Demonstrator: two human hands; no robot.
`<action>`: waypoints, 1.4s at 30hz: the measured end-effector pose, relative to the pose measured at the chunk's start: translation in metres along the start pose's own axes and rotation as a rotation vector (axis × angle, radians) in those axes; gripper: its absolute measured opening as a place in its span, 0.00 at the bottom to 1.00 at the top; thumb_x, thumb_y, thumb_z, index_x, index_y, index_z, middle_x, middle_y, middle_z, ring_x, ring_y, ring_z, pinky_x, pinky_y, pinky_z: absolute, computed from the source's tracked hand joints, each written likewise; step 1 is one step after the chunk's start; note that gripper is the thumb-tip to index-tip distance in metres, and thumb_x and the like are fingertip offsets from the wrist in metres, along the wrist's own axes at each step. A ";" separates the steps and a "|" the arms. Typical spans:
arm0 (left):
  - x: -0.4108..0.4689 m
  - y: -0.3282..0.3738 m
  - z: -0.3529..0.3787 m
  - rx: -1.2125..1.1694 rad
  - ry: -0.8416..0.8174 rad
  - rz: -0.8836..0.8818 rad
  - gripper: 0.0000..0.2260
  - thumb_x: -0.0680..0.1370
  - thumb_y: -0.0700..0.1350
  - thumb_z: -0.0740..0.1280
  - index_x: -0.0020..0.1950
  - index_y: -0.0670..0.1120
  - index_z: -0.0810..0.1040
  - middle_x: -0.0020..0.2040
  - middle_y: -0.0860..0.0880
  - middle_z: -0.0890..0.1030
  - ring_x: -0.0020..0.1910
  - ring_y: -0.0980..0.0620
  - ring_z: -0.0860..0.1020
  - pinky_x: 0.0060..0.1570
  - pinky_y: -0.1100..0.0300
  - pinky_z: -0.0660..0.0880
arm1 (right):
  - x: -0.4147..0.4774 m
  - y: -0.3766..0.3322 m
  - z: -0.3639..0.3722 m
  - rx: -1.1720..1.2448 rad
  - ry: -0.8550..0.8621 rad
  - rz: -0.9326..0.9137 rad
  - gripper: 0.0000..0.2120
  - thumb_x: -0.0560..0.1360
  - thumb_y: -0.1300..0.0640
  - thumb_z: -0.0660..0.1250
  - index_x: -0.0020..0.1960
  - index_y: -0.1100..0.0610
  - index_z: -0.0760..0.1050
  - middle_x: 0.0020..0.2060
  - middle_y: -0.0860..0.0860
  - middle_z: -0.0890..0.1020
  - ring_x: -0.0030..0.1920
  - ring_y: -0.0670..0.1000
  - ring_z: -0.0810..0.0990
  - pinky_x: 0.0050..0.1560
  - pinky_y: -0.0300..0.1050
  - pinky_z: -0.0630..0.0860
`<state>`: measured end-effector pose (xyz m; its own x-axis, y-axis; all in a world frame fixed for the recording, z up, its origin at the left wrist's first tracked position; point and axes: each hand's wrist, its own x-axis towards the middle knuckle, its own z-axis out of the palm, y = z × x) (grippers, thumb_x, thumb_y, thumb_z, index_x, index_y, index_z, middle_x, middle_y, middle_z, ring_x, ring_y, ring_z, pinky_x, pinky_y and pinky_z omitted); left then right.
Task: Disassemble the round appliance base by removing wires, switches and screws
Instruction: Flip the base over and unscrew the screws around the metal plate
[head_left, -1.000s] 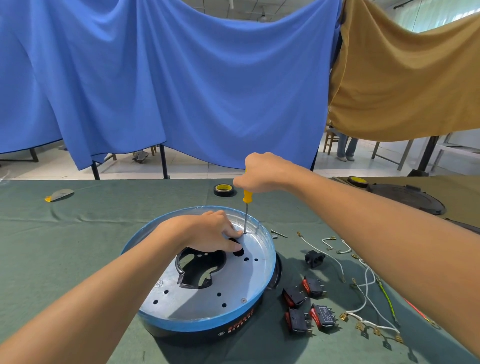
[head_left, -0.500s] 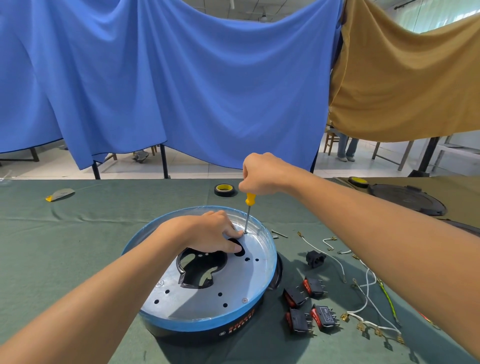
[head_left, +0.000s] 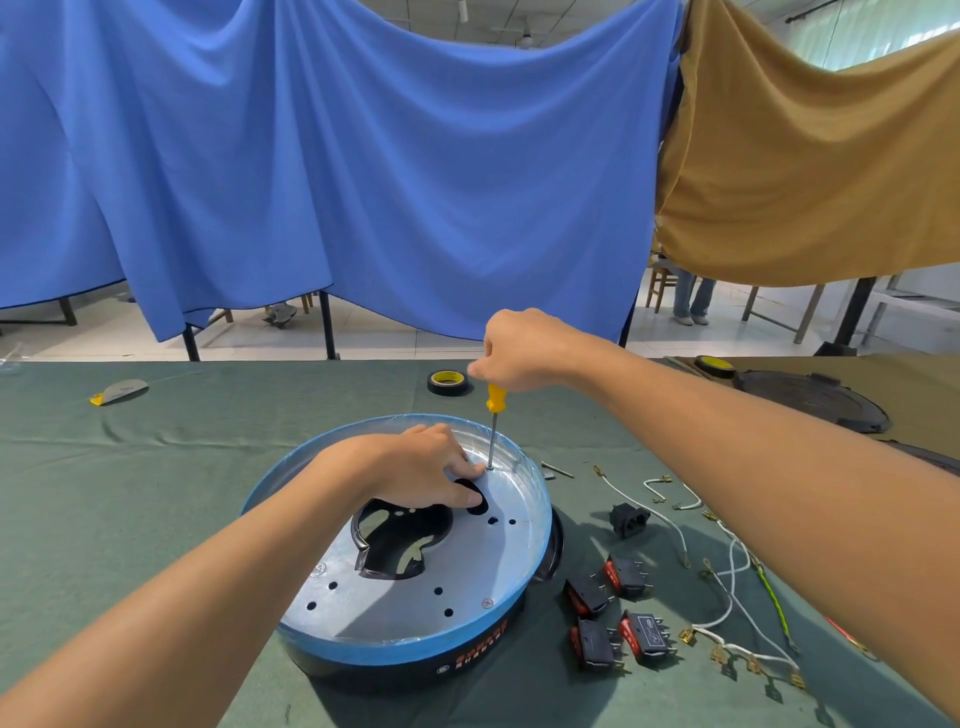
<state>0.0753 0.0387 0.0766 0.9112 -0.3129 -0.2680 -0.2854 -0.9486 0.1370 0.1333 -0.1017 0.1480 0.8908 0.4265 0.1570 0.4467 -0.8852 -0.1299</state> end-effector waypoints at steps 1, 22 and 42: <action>0.000 0.000 0.000 -0.003 0.000 0.000 0.23 0.80 0.60 0.59 0.74 0.58 0.66 0.70 0.53 0.64 0.71 0.49 0.59 0.68 0.50 0.59 | 0.000 0.000 0.000 0.011 -0.010 0.005 0.16 0.72 0.56 0.63 0.29 0.55 0.61 0.28 0.52 0.64 0.32 0.54 0.62 0.32 0.46 0.60; 0.000 0.000 0.000 0.008 -0.002 0.000 0.23 0.80 0.60 0.58 0.74 0.59 0.65 0.71 0.53 0.63 0.72 0.49 0.58 0.71 0.48 0.58 | -0.007 0.001 -0.004 -0.012 0.013 0.060 0.12 0.70 0.56 0.62 0.31 0.54 0.61 0.29 0.50 0.65 0.31 0.53 0.63 0.30 0.43 0.60; -0.002 0.001 -0.001 0.012 0.000 0.014 0.22 0.80 0.59 0.58 0.74 0.57 0.66 0.71 0.53 0.64 0.72 0.49 0.58 0.70 0.50 0.58 | -0.001 0.000 0.001 0.054 -0.010 0.044 0.12 0.71 0.57 0.63 0.32 0.55 0.64 0.29 0.52 0.66 0.33 0.54 0.65 0.30 0.43 0.60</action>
<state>0.0737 0.0380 0.0785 0.9071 -0.3259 -0.2664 -0.3015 -0.9447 0.1293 0.1319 -0.1018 0.1468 0.9104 0.3891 0.1406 0.4105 -0.8921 -0.1889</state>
